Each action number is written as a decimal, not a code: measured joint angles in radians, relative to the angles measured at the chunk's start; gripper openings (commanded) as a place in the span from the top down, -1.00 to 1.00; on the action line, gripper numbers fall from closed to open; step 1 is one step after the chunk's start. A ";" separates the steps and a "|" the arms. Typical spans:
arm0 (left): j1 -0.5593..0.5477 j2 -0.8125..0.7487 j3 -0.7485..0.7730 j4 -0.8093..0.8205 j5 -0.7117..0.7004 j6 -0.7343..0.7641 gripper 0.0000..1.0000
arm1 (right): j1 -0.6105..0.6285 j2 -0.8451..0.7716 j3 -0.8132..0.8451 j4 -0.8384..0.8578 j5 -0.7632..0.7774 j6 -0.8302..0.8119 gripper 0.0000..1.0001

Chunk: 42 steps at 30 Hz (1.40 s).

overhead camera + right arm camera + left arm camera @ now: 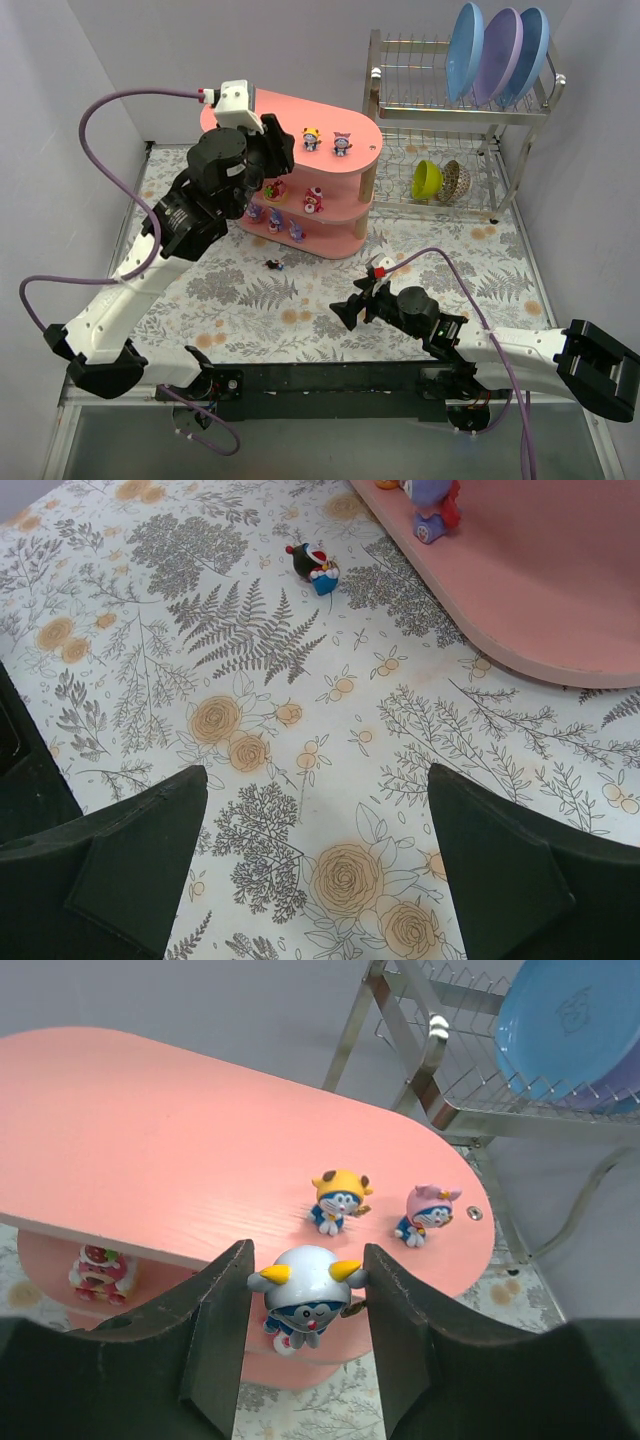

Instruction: Place and organize the plastic toys onto the shelf

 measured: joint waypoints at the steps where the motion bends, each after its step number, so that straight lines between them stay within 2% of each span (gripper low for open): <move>1: 0.013 0.014 0.011 0.004 0.008 0.019 0.93 | 0.000 0.000 -0.001 0.000 -0.002 0.000 -0.96; 15: 0.236 0.104 -0.030 0.124 0.235 0.127 0.88 | 0.000 0.000 -0.013 -0.002 -0.008 0.003 -0.95; 28: 0.294 0.201 -0.029 0.160 0.359 0.141 0.84 | 0.000 0.000 -0.013 -0.001 -0.024 0.003 -0.95; 38: 0.301 0.216 -0.027 0.175 0.375 0.150 0.50 | 0.000 0.002 -0.013 0.000 -0.025 0.003 -0.95; 42: 0.301 0.216 -0.027 0.175 0.377 0.156 0.25 | 0.000 0.002 -0.013 0.000 -0.025 0.003 -0.95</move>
